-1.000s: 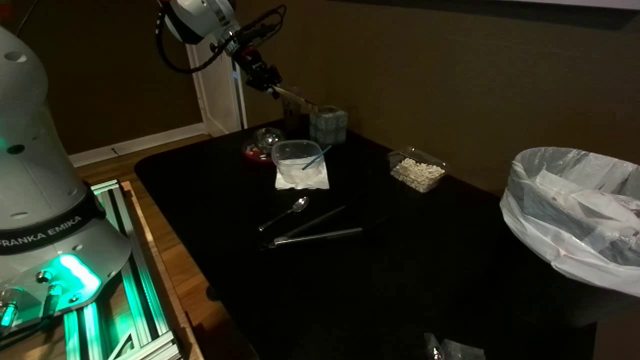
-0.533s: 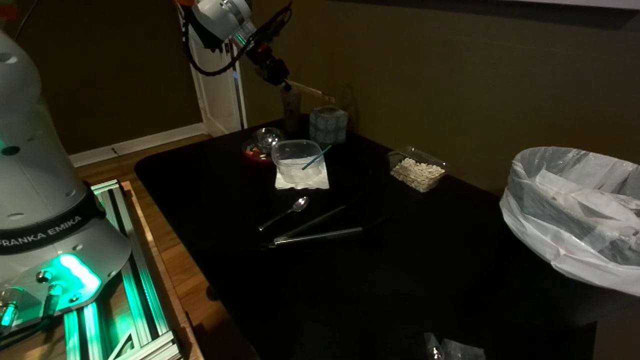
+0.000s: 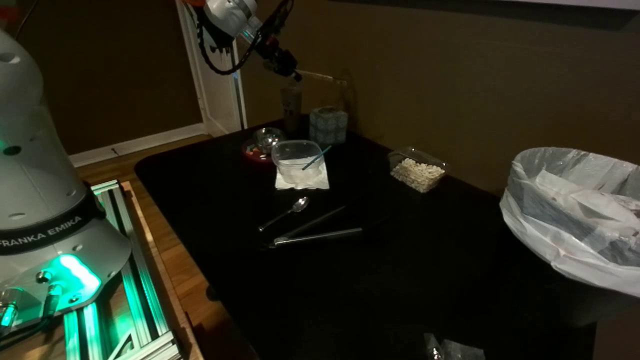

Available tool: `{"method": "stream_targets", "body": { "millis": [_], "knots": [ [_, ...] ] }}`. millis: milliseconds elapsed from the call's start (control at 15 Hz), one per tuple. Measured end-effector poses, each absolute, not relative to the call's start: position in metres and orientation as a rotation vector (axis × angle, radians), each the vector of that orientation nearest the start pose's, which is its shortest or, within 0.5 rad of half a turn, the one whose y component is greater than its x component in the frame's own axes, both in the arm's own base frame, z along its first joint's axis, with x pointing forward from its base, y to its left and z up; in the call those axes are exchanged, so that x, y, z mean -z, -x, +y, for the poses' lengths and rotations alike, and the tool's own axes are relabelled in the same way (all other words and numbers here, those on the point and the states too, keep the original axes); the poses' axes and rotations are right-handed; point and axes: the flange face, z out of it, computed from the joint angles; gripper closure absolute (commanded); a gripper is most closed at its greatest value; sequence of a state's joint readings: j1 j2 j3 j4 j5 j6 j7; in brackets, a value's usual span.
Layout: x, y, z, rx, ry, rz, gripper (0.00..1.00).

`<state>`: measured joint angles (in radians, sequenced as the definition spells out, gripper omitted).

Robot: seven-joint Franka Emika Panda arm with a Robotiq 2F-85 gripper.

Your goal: Move the wooden spoon from the top of the clear bowl and place it on the paper towel box

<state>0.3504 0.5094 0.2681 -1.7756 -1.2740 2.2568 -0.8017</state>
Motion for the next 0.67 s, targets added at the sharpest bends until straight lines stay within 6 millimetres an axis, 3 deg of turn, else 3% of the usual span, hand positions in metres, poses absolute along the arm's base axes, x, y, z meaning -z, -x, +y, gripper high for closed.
{"method": "stream_targets", "body": {
  "millis": [267, 667],
  "knots": [
    [-0.29, -0.59, 0.353, 0.052, -1.006, 2.058, 0.99],
    [-0.26, -0.621, 0.353, 0.101, -0.967, 2.097, 0.99]
  ]
}}
